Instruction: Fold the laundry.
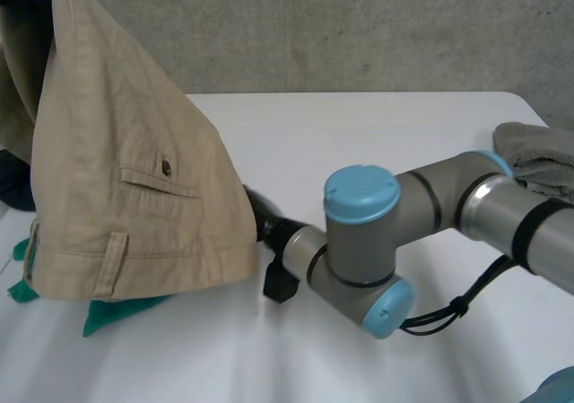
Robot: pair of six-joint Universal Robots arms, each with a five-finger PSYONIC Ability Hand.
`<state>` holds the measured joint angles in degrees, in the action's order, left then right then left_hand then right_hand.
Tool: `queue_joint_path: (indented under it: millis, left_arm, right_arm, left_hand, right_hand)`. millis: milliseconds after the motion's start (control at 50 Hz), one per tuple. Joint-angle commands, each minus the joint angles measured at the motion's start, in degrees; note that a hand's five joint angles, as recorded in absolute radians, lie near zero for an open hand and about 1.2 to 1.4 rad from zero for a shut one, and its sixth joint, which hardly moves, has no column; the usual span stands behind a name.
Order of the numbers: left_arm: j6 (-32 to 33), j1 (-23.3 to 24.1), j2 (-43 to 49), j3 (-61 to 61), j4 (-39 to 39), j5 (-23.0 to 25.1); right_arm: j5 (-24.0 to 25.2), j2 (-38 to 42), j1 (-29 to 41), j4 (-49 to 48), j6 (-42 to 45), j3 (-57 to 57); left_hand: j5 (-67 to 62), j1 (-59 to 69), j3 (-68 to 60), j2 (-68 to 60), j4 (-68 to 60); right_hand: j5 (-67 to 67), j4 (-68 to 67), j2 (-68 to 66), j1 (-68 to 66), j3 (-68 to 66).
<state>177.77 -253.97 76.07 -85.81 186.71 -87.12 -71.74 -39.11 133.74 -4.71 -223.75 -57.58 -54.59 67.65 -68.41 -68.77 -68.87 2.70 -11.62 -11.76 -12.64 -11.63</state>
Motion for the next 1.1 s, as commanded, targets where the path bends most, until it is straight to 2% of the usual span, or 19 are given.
queue_joint_path:
  millis: [20,160,240,320,380,400,500,600,620,640,660,680,720,820,840,920,960,1020,1100]
  left_arm:
    - [0.1,-0.7,0.0,-2.1,0.2,0.2]
    - [0.3,-0.7,1.2,-5.9,2.2,0.8]
    - [0.3,-0.4,2.2,-7.5,3.4,1.0]
    - [0.3,0.8,3.2,-8.7,3.9,0.8]
    - [0.6,2.2,3.9,-9.2,4.2,0.9]
    - [0.6,2.3,4.1,-9.2,4.3,0.8]
    - [1.3,3.0,4.9,-9.3,4.4,0.7]
    - [1.4,4.5,5.1,-9.5,4.3,0.5]
    - [1.4,4.7,5.1,-9.5,4.3,0.5]
    - [1.4,4.9,5.1,-9.5,4.3,0.5]
    - [1.4,5.1,5.1,-9.6,4.2,0.5]
    - [1.4,5.2,5.1,-9.8,4.2,0.4]
    - [1.4,5.2,5.1,-10.1,4.1,0.4]
    - [1.4,5.0,5.1,-12.0,3.6,0.3]
    - [1.5,5.1,5.2,-13.1,2.8,0.0]
    - [1.4,6.5,5.7,-15.8,0.9,-0.5]
    - [1.3,7.7,5.9,-16.7,0.5,-0.7]
    - [0.7,10.3,7.8,-17.3,0.4,-1.5]
    - [0.2,13.2,11.8,-16.8,0.5,-2.0]
  right_arm:
    - [-12.3,-5.2,-5.3,1.5,2.3,-3.0]
    - [-6.0,-8.8,-10.4,6.5,10.7,-2.7]
    - [-4.1,-10.0,-12.4,10.8,13.4,-2.6]
    - [0.2,-10.4,-11.6,12.7,12.4,-3.8]
    - [7.2,-10.7,-8.1,13.5,8.2,-6.5]
    - [7.7,-10.8,-6.9,13.2,6.8,-6.9]
    - [5.4,-10.2,-1.1,9.0,0.2,-8.1]
    - [-1.3,-7.0,4.7,0.3,-3.0,-6.6]
    - [-1.9,-6.5,5.2,-0.6,-3.3,-6.1]
    - [-2.4,-6.1,5.6,-1.2,-3.5,-5.6]
    - [-2.6,-5.8,5.9,-1.3,-3.4,-5.3]
    - [-3.6,-5.9,5.7,-0.3,-3.2,-4.8]
    - [-4.8,-6.6,4.9,1.4,-2.3,-4.7]
    - [-11.0,-14.0,-2.0,4.4,7.7,-4.7]
    - [-11.3,-16.1,-4.3,4.4,13.3,-4.6]
    - [-9.6,-19.0,-8.7,6.1,25.3,-2.2]
    - [-8.4,-19.4,-9.6,7.9,27.9,-0.5]
    - [-5.9,-18.8,-11.4,13.2,31.6,3.2]
    - [-2.4,-15.6,-12.7,19.0,40.9,7.9]
  left_hand:
    - [-15.4,12.3,-11.6,-11.2,-11.1]
    - [-15.4,12.3,-11.6,-11.2,-11.1]
    - [-15.4,12.3,-11.6,-11.2,-11.1]
    - [-15.4,12.3,-11.6,-11.2,-11.1]
    - [-15.4,12.3,-11.6,-11.2,-11.1]
    - [-15.4,12.3,-11.6,-11.2,-11.1]
    - [-15.4,12.3,-11.6,-11.2,-11.1]
    - [-15.4,12.3,-11.6,-11.2,-11.1]
    - [-15.4,12.3,-11.6,-11.2,-11.1]
    - [-15.4,12.3,-11.6,-11.2,-11.1]
    - [-15.4,12.3,-11.6,-11.2,-11.1]
    - [-15.4,12.3,-11.6,-11.2,-11.1]
    - [-15.4,12.3,-11.6,-11.2,-11.1]
    - [-15.4,12.3,-11.6,-11.2,-11.1]
    - [-15.4,12.3,-11.6,-11.2,-11.1]
    - [-15.4,12.3,-11.6,-11.2,-11.1]
    - [-15.4,12.3,-11.6,-11.2,-11.1]
    - [-15.4,12.3,-11.6,-11.2,-11.1]
    - [-15.4,12.3,-11.6,-11.2,-11.1]
  right_hand:
    - [-2.7,1.6,1.8,2.6,1.6]
    - [-2.7,1.6,1.8,2.6,1.6]
    - [-2.7,1.6,1.8,2.6,1.6]
    - [-2.7,1.6,1.8,2.6,1.6]
    - [-2.7,1.6,1.8,2.6,1.6]
    - [-2.7,1.6,1.8,2.6,1.6]
    - [-2.7,1.6,1.8,2.6,1.6]
    - [-2.7,1.6,1.8,2.6,1.6]
    - [-0.1,-1.0,-0.9,0.0,-1.0]
    - [9.8,-10.9,-10.8,-9.9,-10.9]
    - [25.2,-26.3,-26.2,-25.3,-26.3]
    - [66.9,-68.0,-67.8,-66.9,-68.0]
    - [67.3,-68.4,-68.2,-67.4,-68.4]
    - [67.3,-68.4,-68.2,-67.4,-68.4]
    - [67.3,-68.4,-68.2,-67.4,-68.4]
    - [67.3,-68.4,-68.2,-67.4,-68.4]
    - [67.3,-68.4,-68.2,-67.4,-68.4]
    - [67.3,-68.4,-68.2,-67.4,-68.4]
    - [67.3,-68.4,-68.2,-67.4,-68.4]
